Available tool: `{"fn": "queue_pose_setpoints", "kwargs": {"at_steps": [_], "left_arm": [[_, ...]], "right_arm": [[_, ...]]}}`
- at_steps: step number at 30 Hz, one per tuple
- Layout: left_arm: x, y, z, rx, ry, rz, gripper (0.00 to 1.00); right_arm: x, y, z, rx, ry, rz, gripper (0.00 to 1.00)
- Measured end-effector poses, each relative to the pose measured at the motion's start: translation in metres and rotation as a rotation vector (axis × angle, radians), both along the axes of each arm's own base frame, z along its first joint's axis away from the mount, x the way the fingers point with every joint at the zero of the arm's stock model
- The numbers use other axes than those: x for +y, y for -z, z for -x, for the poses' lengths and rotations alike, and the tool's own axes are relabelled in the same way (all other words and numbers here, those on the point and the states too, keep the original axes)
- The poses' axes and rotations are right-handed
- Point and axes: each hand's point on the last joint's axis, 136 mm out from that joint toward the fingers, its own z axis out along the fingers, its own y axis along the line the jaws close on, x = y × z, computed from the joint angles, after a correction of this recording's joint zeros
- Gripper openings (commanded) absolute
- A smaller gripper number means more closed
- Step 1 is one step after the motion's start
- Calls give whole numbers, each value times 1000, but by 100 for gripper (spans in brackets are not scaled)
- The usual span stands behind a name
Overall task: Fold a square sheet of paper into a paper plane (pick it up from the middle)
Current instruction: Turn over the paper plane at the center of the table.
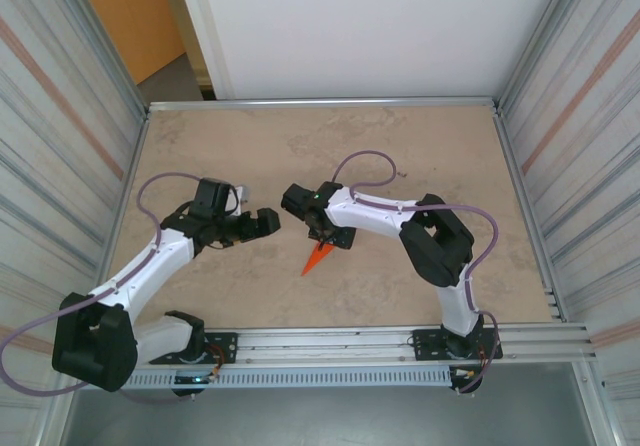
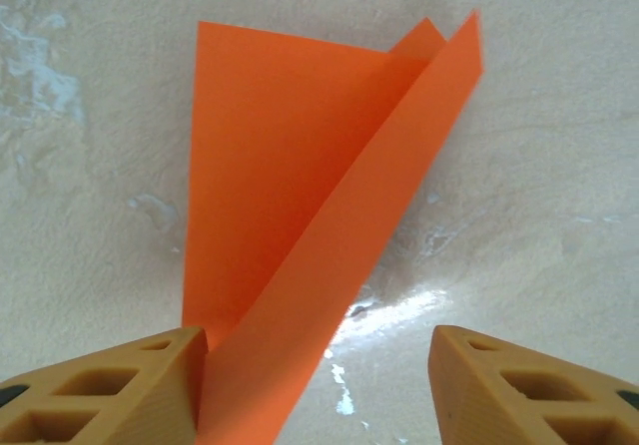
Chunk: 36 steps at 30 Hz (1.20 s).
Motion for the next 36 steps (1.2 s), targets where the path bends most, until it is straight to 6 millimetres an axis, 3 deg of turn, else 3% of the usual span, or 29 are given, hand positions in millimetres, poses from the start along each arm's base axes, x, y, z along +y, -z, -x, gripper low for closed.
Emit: {"fn": "queue_pose_setpoints", "kwargs": {"at_steps": [11,21,29,36], "left_arm": [[0,3,1,10,0,-3,99],[-1,2,1,10,4,3,99],[-1,4,1,16,5,1,99],[-1,5,1,19,4,0,99]], "right_arm": [[-6,-8,5,-11,31,2,42],[-9,7,11,18,53,-18,35],[-10,12,9,24,67,-39,8],[-14,2,3,-24,56,-21,1]]}}
